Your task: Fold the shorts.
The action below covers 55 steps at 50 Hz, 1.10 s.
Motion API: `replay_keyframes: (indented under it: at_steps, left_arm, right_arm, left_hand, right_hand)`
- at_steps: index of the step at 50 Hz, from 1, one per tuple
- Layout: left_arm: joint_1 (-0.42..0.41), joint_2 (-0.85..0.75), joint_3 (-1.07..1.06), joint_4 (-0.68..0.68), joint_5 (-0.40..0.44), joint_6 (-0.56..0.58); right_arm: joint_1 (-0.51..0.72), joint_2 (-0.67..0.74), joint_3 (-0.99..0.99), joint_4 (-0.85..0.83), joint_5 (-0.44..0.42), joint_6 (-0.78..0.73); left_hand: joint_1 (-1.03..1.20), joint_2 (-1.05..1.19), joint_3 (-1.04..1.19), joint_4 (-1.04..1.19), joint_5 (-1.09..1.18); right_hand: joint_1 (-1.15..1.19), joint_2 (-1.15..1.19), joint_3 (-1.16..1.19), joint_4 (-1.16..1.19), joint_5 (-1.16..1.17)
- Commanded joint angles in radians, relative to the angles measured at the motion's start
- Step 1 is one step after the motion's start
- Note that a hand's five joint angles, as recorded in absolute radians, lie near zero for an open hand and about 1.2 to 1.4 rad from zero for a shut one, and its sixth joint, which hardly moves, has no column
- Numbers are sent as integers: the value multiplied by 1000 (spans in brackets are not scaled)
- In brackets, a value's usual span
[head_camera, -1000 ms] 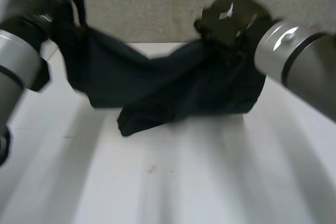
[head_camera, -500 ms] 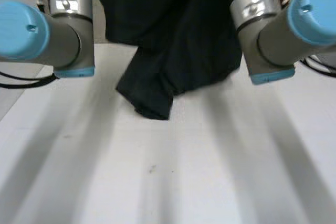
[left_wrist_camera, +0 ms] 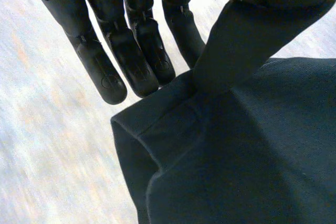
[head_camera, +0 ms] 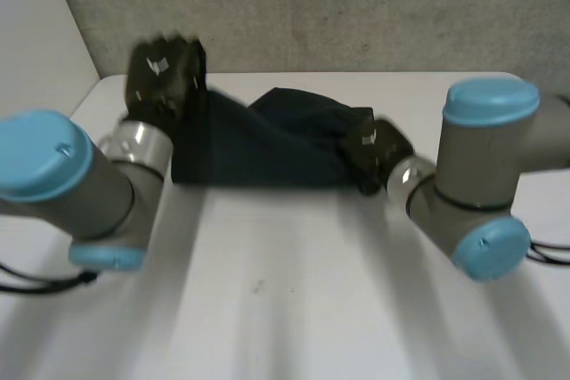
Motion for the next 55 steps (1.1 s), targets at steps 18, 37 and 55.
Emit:
replay_keyframes:
  at_steps: [18, 37, 55]
  left_arm:
    - [-74, 323, -315, -360, 0, 5]
    - [-65, 312, -379, -348, -1, 5]
    - [-71, 312, -404, -335, -1, 5]
  right_arm:
    - [-237, -455, 392, 85, -126, 49]
    - [-242, -236, 411, 16, -343, 135]
    - [-226, -5, 202, 45, -250, 165]
  left_hand:
    - [250, 199, 202, 196, 249]
    - [250, 199, 202, 196, 249]
    - [250, 199, 202, 196, 249]
  right_hand:
    - [-813, -1000, -1008, -1017, -978]
    - [-407, -593, -601, -611, -571]
    - [39, -148, -156, -165, -126]
